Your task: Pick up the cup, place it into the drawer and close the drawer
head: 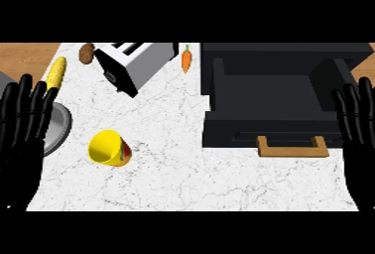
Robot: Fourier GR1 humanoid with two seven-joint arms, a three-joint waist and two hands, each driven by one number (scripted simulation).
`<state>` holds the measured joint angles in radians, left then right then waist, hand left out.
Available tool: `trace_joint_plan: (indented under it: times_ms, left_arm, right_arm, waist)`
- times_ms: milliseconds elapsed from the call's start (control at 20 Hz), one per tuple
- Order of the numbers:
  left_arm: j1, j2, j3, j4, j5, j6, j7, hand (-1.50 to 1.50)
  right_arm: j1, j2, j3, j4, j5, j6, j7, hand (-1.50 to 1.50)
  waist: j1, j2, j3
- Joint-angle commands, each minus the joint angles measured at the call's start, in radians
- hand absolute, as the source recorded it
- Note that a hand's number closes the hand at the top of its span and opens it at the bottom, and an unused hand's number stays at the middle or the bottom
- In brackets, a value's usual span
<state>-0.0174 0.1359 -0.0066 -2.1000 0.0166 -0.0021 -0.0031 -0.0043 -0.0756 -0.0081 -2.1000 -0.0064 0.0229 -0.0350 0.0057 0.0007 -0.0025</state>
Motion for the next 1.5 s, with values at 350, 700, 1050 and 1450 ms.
trace_joint_plan:
  times_ms: [350, 700, 1050, 1450]
  left_arm:
    - [0.073, 0.076, 0.061, 0.185, 0.441, -0.299, 0.044, -1.5]
    - [-0.042, 0.118, 0.139, 0.358, 0.497, -0.36, 0.057, -1.5]
    - [-0.085, 0.112, 0.156, 0.601, 0.365, -0.42, -0.066, -1.5]
    - [-0.087, 0.098, 0.172, 0.896, 0.174, -0.435, -0.331, -1.5]
  right_arm:
    - [0.033, -0.059, 0.037, 0.019, -0.039, 0.093, 0.116, -1.5]
    - [-0.044, -0.069, -0.024, 0.144, -0.09, 0.136, 0.067, -1.5]
    - [-0.19, -0.039, -0.004, 0.204, -0.038, 0.087, 0.118, -1.5]
    - [-0.267, -0.083, -0.061, 0.211, -0.079, 0.113, 0.171, -1.5]
  waist:
    - [-0.01, 0.005, 0.0]
    - [-0.009, 0.0, 0.003]
    - [-0.007, 0.001, 0.002]
    - [-0.009, 0.001, 0.002]
